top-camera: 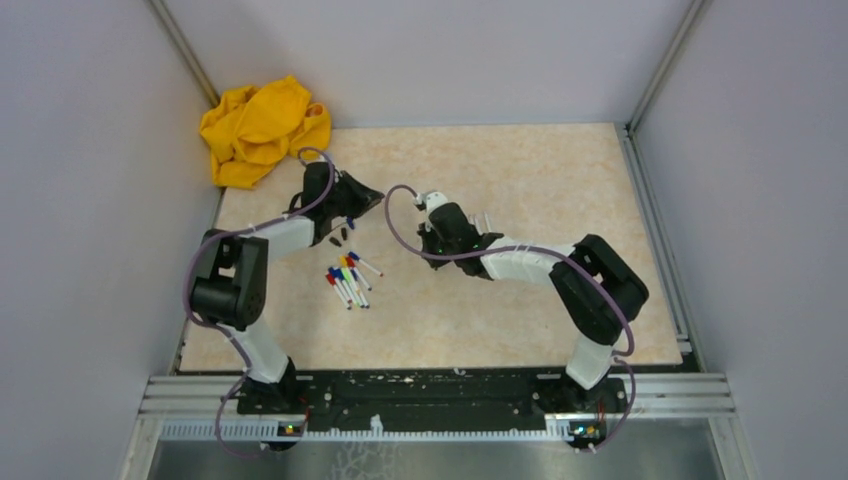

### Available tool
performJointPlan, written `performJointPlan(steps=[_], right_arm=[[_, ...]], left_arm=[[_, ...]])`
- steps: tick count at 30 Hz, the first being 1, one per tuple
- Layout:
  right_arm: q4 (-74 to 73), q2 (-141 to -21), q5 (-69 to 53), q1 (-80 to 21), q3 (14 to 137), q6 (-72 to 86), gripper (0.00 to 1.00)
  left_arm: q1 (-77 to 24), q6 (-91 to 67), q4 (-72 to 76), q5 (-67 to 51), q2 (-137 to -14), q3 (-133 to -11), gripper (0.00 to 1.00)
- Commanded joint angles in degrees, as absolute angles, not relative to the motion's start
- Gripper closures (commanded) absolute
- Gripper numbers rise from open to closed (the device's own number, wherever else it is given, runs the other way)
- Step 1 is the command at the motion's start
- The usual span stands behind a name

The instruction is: Open the pen caps

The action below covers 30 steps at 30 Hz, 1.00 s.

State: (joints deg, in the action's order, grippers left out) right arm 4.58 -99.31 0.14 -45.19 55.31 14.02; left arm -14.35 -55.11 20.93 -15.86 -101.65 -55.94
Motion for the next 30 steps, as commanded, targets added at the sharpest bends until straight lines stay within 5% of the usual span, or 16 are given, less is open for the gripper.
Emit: performJointPlan(steps=[1, 8, 15, 30], right_arm=[[2.5, -96.9, 9.7, -43.2, 60.4, 13.1, 1.0], [0.1, -102.0, 19.2, -41.0, 65.5, 9.8, 1.0], [-2.1, -107.0, 20.9, -39.0, 68.8, 8.7, 1.0], [-3.2, -109.2, 24.2, -37.0, 69.7, 6.7, 1.0]], left_arm=[[-15.5, -46.6, 6.6, -2.5, -98.1, -56.7, 0.97], [-16.4, -42.8, -4.1, 13.6, -95.7, -56.5, 0.79], [-16.5, -41.8, -7.0, 20.1, -94.7, -55.7, 0.49], [-16.4, -43.3, -6.7, 20.7, -93.4, -54.9, 0.47]])
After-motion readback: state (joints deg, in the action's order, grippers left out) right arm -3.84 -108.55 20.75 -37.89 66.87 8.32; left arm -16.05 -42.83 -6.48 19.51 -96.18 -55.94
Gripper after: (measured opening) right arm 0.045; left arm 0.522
